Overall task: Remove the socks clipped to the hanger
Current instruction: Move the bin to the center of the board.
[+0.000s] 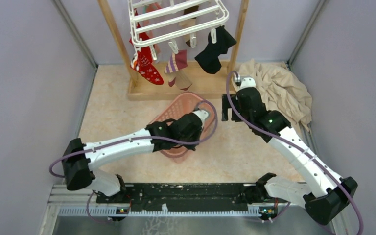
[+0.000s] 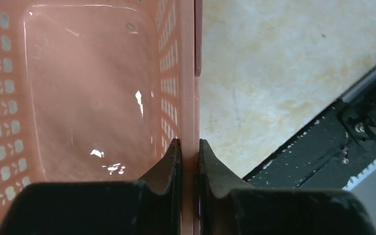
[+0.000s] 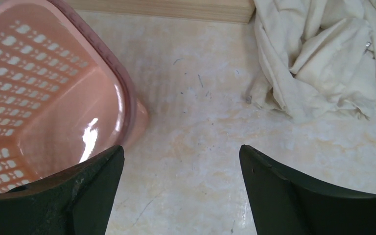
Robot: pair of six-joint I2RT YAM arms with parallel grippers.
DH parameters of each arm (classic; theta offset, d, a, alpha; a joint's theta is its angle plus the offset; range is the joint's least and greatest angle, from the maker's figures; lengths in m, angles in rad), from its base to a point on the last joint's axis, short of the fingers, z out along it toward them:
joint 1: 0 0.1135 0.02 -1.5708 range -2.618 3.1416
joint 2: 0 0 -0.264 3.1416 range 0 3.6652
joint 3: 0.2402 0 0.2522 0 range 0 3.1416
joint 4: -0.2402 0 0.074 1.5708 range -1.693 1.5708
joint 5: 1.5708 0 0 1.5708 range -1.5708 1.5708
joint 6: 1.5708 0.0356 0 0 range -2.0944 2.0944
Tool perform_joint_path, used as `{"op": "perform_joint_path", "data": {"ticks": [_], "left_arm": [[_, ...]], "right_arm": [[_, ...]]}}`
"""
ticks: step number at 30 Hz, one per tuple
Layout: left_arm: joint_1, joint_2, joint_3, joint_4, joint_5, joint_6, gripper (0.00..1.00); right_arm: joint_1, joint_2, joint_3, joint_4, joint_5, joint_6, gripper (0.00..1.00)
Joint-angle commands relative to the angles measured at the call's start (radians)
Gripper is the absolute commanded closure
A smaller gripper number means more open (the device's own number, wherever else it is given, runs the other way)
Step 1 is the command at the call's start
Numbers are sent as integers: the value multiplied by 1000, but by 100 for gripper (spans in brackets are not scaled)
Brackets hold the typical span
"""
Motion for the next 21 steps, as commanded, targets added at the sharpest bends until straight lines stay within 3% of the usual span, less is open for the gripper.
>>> {"op": "perform_joint_path", "data": {"ticks": [1, 6, 13, 18, 21], "left_arm": [[-78, 77, 44, 129, 120, 130, 100], [-90, 127, 40, 244, 161, 294, 100], [-83, 198, 55, 420, 184, 508, 100], [-66, 280, 129, 441, 325, 572, 100], [-62, 325, 170, 451, 321, 572, 90]], "right_arm": [[-30, -37, 82, -45, 109, 51, 11], [-128, -89, 106, -96, 142, 85, 11], [-134, -133, 104, -132, 210, 102, 10], [-134, -137, 99, -148, 239, 106, 10], [-134, -144, 92, -151, 253, 107, 8]]}}
